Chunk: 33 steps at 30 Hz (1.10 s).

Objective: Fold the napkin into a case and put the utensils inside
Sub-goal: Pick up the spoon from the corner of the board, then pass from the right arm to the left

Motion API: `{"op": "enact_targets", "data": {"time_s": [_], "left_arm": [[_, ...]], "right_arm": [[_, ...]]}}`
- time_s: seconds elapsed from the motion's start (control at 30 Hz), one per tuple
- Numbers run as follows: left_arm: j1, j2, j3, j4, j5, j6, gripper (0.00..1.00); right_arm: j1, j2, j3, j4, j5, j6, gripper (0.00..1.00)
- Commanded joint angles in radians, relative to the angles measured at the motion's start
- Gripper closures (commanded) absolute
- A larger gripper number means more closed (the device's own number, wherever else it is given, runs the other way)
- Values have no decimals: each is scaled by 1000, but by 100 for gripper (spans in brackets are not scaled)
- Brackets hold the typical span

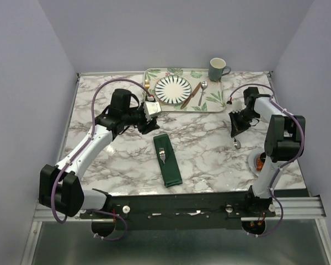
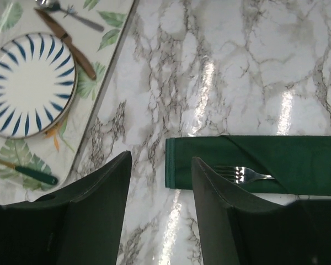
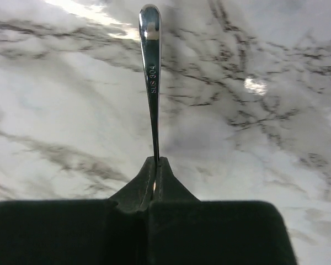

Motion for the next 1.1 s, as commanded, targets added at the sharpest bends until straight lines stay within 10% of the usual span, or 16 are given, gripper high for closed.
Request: {"op": "enact_targets", "data": {"time_s": [0.0,0.33,1.07], "left_arm": [[-122,-15,4,-72,21,313,40],[-526,29,-15,27,-149,810,42],[-725,63,-76,35,-290,1017,54]], "right_arm": [[29,-140,35,-107,-328,161,99],[246,-189,-82,-128,-886,361,99],[335,-28,-70,-317,-1003,310,99]]}}
